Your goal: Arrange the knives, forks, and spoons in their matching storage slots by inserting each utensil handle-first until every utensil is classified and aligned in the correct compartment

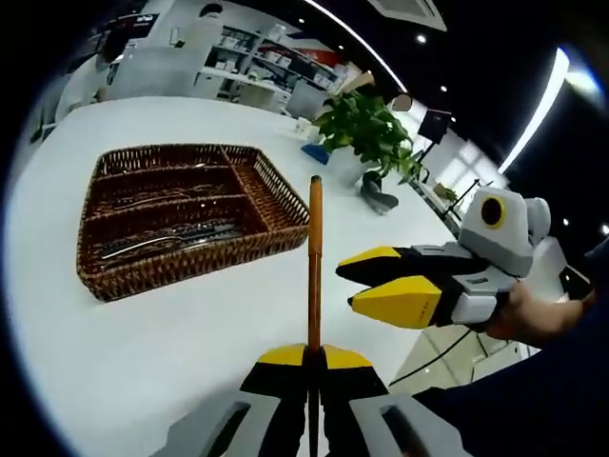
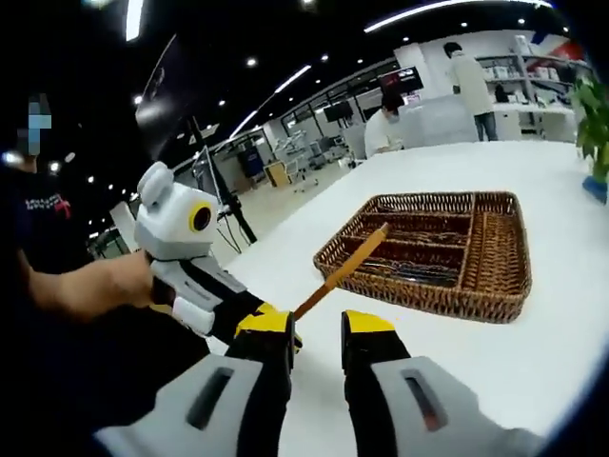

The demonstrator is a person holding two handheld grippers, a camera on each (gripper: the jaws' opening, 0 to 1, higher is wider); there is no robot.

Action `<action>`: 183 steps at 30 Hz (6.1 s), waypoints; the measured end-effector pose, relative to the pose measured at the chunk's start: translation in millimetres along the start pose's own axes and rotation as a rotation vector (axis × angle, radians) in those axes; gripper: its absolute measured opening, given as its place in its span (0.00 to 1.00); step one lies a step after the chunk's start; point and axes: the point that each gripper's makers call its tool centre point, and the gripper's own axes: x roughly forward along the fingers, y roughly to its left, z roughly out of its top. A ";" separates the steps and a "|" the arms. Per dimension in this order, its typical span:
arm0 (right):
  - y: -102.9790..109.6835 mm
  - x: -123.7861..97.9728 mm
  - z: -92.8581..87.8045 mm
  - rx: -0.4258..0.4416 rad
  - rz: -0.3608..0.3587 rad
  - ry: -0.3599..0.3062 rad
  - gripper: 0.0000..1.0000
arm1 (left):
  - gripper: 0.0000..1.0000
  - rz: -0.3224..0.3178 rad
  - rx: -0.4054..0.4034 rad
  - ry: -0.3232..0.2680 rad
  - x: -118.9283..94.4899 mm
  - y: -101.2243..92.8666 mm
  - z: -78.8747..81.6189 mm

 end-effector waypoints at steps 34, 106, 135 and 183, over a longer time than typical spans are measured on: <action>18.4 9.7 -0.6 0.390 0.092 -0.062 0.04 | 0.04 0.079 0.111 -0.082 -2.8 -11.0 16.4; -192.5 8.5 102.8 0.279 -0.356 -0.026 0.03 | 0.87 0.243 0.325 -0.158 -61.5 44.1 6.5; -262.7 72.3 95.6 0.295 -0.446 0.134 0.03 | 1.00 0.277 0.299 -0.162 -69.6 52.8 5.4; -294.5 102.8 24.3 0.322 -0.602 0.359 0.04 | 1.00 0.281 0.313 -0.152 -69.0 68.4 18.7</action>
